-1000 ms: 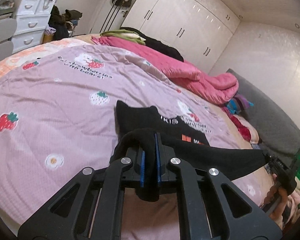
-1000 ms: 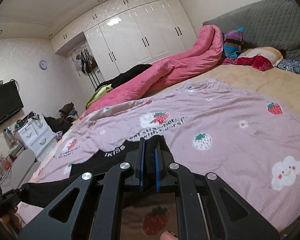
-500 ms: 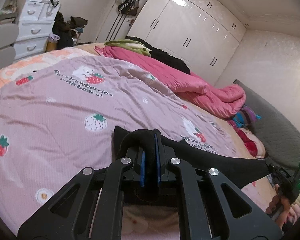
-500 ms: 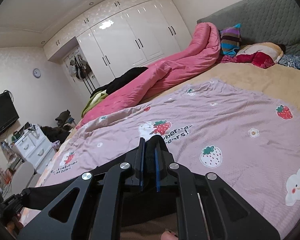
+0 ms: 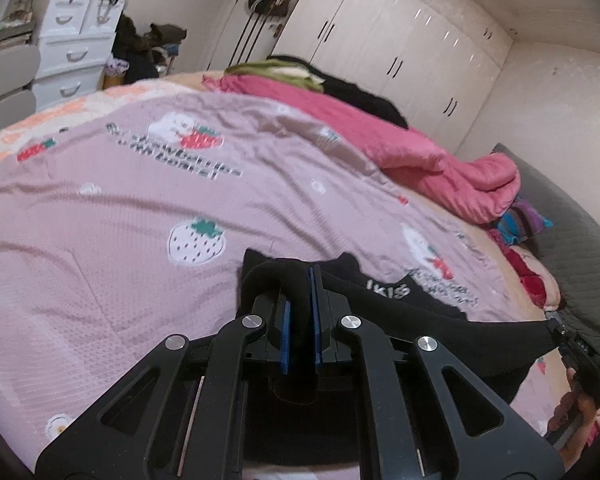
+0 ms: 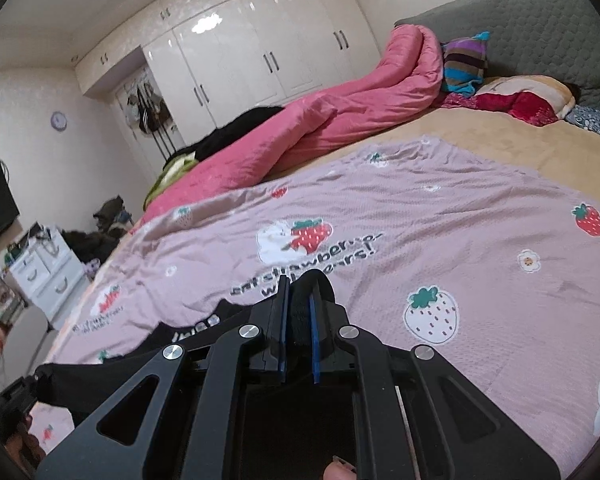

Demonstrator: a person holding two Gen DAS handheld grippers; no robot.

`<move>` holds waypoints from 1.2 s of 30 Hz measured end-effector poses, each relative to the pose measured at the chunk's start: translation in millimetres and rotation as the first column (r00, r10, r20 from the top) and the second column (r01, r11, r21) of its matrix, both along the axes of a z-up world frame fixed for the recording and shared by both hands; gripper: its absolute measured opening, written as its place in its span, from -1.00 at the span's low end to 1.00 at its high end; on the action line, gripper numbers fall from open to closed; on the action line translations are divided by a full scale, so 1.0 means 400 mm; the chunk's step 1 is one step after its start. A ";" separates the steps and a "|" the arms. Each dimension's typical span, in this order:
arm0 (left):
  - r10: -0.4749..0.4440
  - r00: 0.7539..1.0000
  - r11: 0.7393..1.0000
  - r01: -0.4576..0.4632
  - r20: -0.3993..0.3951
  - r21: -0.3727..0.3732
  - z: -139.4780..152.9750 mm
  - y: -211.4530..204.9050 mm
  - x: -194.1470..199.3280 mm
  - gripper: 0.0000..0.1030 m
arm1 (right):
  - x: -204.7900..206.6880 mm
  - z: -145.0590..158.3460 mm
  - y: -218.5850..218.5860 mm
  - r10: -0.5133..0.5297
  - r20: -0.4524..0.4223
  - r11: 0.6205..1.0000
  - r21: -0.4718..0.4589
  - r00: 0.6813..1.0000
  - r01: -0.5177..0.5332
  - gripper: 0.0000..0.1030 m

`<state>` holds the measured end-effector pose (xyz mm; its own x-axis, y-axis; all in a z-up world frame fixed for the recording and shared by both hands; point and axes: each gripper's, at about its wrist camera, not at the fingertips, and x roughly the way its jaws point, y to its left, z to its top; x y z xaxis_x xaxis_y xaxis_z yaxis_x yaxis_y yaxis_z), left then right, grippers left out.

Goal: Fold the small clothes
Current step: 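Lift the hem with both tools and fold it over toward the collar, then open both tools to release the hem onto the sweater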

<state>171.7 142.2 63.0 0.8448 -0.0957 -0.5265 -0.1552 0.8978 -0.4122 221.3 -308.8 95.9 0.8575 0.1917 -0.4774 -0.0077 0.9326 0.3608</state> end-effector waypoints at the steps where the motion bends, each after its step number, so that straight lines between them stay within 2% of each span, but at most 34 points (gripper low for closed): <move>1: 0.000 1.000 1.000 0.000 -0.011 -0.001 -0.010 0.004 0.007 -0.95 | 0.007 -0.007 0.004 0.003 -0.005 1.000 -0.003 1.000 -0.003 -0.82; 5: -0.008 0.998 1.000 0.008 -0.061 0.003 -0.047 0.004 0.034 -0.95 | 0.027 -0.031 0.012 -0.002 -0.022 1.000 -0.018 1.000 0.002 -0.78; 10: -0.004 0.997 1.000 0.006 -0.079 0.028 -0.059 0.003 0.038 -0.90 | 0.039 -0.052 0.003 -0.030 -0.046 0.999 -0.028 0.998 0.028 -0.74; 12: -0.002 0.996 0.998 0.007 -0.090 0.057 -0.060 -0.007 0.037 -0.86 | 0.036 -0.055 -0.007 -0.033 -0.048 0.999 -0.017 0.998 0.032 -0.59; 13: -0.001 0.996 0.997 0.008 -0.091 0.073 -0.058 -0.014 0.033 -0.81 | 0.032 -0.055 -0.011 -0.036 -0.047 0.999 -0.013 0.998 0.035 -0.41; 14: 0.003 0.996 0.996 0.005 -0.089 0.084 -0.054 -0.019 0.029 -0.69 | 0.027 -0.055 -0.014 -0.037 -0.043 0.999 -0.013 0.998 0.037 -0.34; 15: 0.017 0.996 0.994 -0.008 -0.085 0.106 -0.047 -0.025 0.020 -0.55 | 0.022 -0.055 -0.016 -0.038 -0.040 0.999 -0.014 0.998 0.038 -0.31; 16: 0.030 0.997 0.992 -0.021 -0.071 0.127 -0.039 -0.029 0.009 -0.29 | 0.017 -0.054 -0.017 -0.036 -0.038 0.999 -0.015 0.999 0.035 -0.31; 17: 0.039 0.998 0.989 -0.031 -0.056 0.142 -0.028 -0.030 -0.002 -0.22 | 0.013 -0.053 -0.018 -0.030 -0.037 0.999 -0.013 0.999 0.029 -0.31; 20: 0.034 0.999 0.990 -0.029 -0.032 0.135 -0.012 -0.033 -0.028 -0.22 | -0.003 -0.054 -0.012 -0.002 -0.034 1.000 -0.018 0.999 0.001 -0.31; 25: -0.008 0.999 0.988 0.015 -0.046 0.152 -0.016 -0.072 -0.039 -0.18 | -0.021 -0.052 0.003 0.036 -0.041 0.999 -0.036 0.999 -0.037 -0.31; 30: -0.049 0.996 0.983 0.062 -0.075 0.175 -0.027 -0.115 -0.039 0.03 | -0.035 -0.047 0.028 0.081 -0.046 0.995 -0.054 0.996 -0.084 -0.31; 36: -0.083 0.990 0.968 0.107 -0.114 0.229 -0.039 -0.161 -0.038 0.42 | -0.041 -0.055 0.076 0.160 -0.074 0.981 -0.097 0.984 -0.167 -0.31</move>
